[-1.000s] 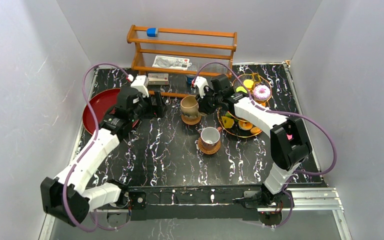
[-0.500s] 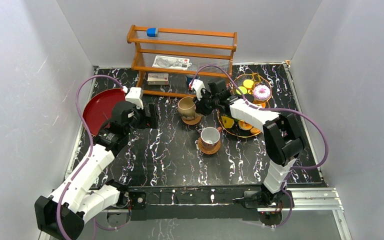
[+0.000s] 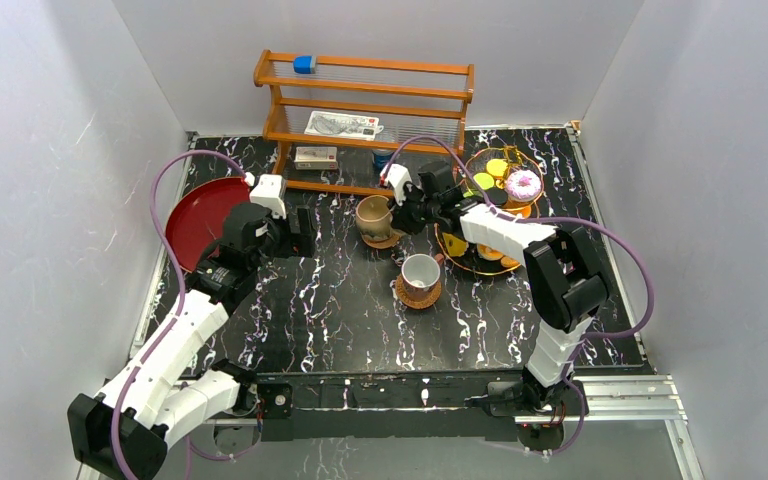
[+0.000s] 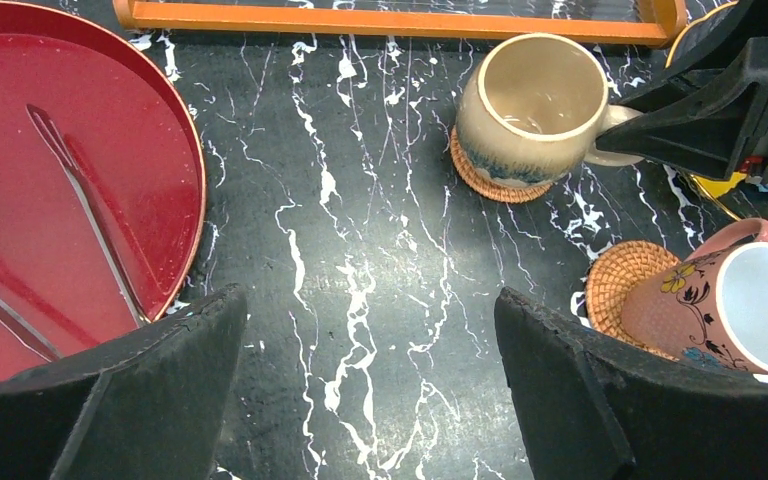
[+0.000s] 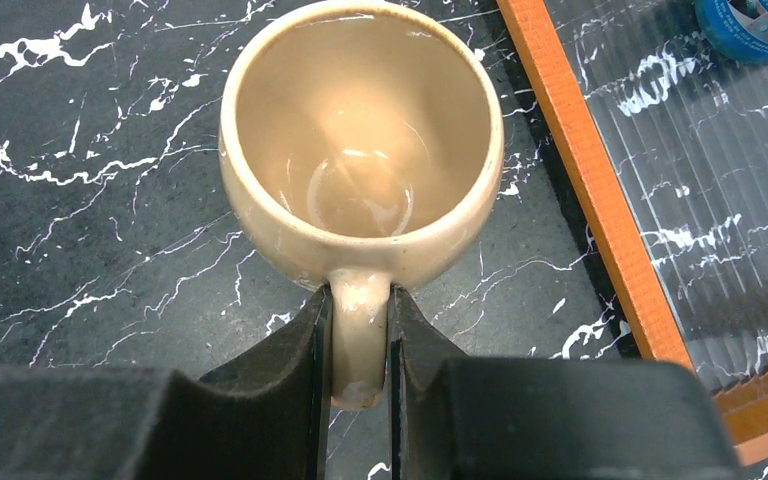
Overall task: Serve the afternoon tea
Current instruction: Place the cup on the coaster, then reset both arms
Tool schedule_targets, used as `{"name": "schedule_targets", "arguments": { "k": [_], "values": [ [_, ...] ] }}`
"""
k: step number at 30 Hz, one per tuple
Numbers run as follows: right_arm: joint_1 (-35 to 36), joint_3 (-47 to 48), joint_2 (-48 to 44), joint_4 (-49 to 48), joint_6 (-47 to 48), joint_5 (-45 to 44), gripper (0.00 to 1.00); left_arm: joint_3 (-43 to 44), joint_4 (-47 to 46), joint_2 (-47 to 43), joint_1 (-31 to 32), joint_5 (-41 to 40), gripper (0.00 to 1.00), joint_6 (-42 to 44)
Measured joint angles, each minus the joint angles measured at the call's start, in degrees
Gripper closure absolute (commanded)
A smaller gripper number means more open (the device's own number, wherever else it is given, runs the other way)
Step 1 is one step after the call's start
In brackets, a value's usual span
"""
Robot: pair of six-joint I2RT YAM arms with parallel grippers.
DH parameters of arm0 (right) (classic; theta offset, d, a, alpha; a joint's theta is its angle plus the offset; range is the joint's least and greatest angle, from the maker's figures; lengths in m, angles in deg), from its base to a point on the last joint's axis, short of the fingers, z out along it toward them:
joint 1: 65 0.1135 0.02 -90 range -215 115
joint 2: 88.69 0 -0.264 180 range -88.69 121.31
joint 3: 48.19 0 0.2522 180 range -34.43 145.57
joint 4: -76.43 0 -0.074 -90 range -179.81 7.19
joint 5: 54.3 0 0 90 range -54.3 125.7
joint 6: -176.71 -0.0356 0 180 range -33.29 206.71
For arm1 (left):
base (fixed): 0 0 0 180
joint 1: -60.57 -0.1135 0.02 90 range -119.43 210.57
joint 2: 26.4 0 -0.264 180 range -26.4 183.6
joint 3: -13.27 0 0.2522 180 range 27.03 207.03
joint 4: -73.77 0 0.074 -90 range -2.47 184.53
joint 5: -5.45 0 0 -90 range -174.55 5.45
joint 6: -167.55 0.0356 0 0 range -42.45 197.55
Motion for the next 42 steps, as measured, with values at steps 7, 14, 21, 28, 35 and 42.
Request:
{"name": "schedule_targets", "arguments": {
  "k": [7, 14, 21, 28, 35, 42],
  "values": [
    [0.00, -2.54, -1.38, -0.90, 1.64, -0.46, 0.60, -0.07, 0.00, 0.02, 0.02, -0.76, 0.10, 0.17],
    [-0.04, -3.28, -4.76, 0.44, 3.10, -1.07, 0.33, -0.07, -0.20, 0.37, 0.02, -0.59, 0.17, 0.11],
    [-0.04, -3.10, -8.98, 3.78, 3.02, -1.36, 0.01, -0.02, -1.40, 4.13, 0.07, 1.68, 0.28, -1.84],
    [-0.04, -1.68, -15.47, 6.75, 1.36, -1.22, 0.01, 2.49, -0.74, 11.23, 0.07, 4.74, 0.28, -4.33],
    [0.17, -1.57, -26.38, 8.85, -6.78, -5.62, 0.01, 9.92, 1.33, 11.76, 0.07, 8.61, 0.22, -6.73],
    [0.17, 1.11, -36.26, 14.36, -18.88, -14.84, 0.01, 20.02, 5.05, 8.55, 0.07, 11.23, 0.08, -8.04]
  ]
}}
